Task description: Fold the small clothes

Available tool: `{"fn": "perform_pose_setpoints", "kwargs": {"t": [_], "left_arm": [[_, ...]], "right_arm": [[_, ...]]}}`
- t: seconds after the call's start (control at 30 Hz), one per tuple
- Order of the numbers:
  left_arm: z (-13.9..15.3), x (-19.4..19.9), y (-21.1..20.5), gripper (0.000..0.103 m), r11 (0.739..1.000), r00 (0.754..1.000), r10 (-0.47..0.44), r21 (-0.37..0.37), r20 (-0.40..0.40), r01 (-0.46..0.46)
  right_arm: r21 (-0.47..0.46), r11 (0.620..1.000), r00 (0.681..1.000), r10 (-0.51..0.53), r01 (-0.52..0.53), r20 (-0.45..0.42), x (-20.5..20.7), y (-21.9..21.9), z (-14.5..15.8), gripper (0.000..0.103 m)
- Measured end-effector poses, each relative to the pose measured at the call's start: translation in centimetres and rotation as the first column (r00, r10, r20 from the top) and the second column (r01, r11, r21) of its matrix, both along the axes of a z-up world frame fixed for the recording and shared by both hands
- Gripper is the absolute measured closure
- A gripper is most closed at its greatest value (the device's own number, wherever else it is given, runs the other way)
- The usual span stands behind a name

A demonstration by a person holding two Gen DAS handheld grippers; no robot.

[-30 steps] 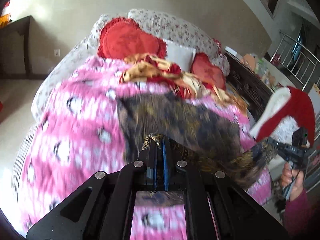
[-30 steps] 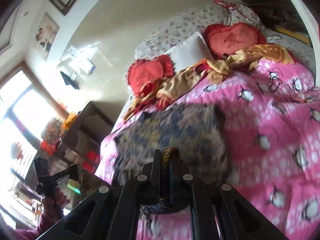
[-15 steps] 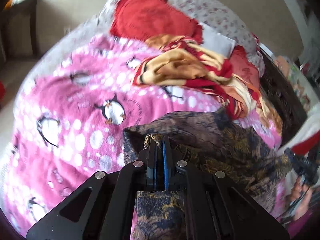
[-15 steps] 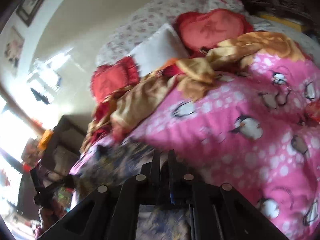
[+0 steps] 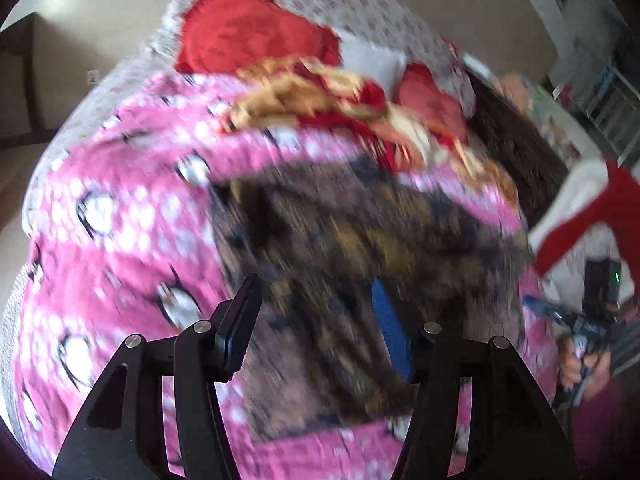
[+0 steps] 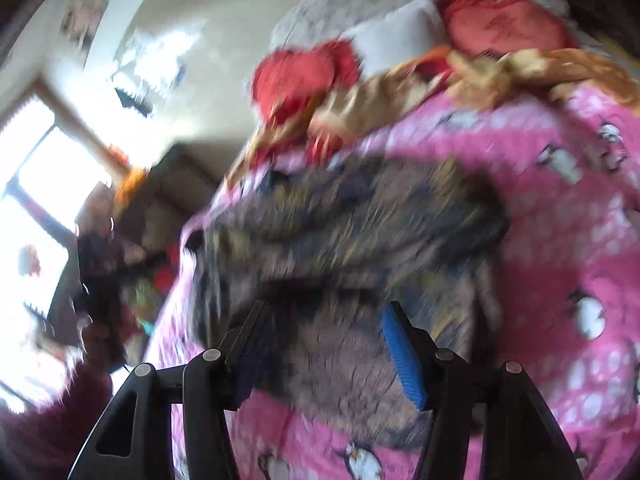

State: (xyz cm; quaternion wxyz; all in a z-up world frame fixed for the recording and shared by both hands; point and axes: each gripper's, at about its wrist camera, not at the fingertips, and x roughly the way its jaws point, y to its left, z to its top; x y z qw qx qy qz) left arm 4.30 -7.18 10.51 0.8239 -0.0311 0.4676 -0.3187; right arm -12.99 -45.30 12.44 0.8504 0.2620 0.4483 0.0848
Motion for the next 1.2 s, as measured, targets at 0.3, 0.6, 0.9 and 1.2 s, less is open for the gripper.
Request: {"fn": "perform_pose_setpoints", "kwargs": {"t": [0.3, 0.6, 0.9, 1.2], "left_arm": [[-3.5, 5.8, -7.3, 0.047, 0.989, 0.999, -0.013, 0.144, -0.036, 0.018], [0.0, 10.1, -2.4, 0.047, 0.988, 0.988, 0.139, -0.064, -0.069, -0.143], [-0.6, 9.8, 1.0, 0.047, 0.983, 0.983, 0.164, -0.066, -0.082, -0.169], [1.7, 10.2, 3.6, 0.045, 0.968, 0.975, 0.219, -0.115, -0.047, -0.223]], "right_arm": [[-0.147, 0.987, 0.998, -0.065, 0.068, 0.02, 9.9, 1.1, -1.8, 0.056], [-0.163, 0.94, 0.95, -0.279, 0.299, 0.137, 10.5, -4.6, 1.3, 0.041], [-0.233, 0.967, 0.991, -0.078, 0.101, 0.106, 8.4, -1.5, 1.6, 0.027], [-0.374, 0.865, 0.899, 0.413, -0.335, 0.148, 14.8, 17.2, 1.3, 0.027]]}}
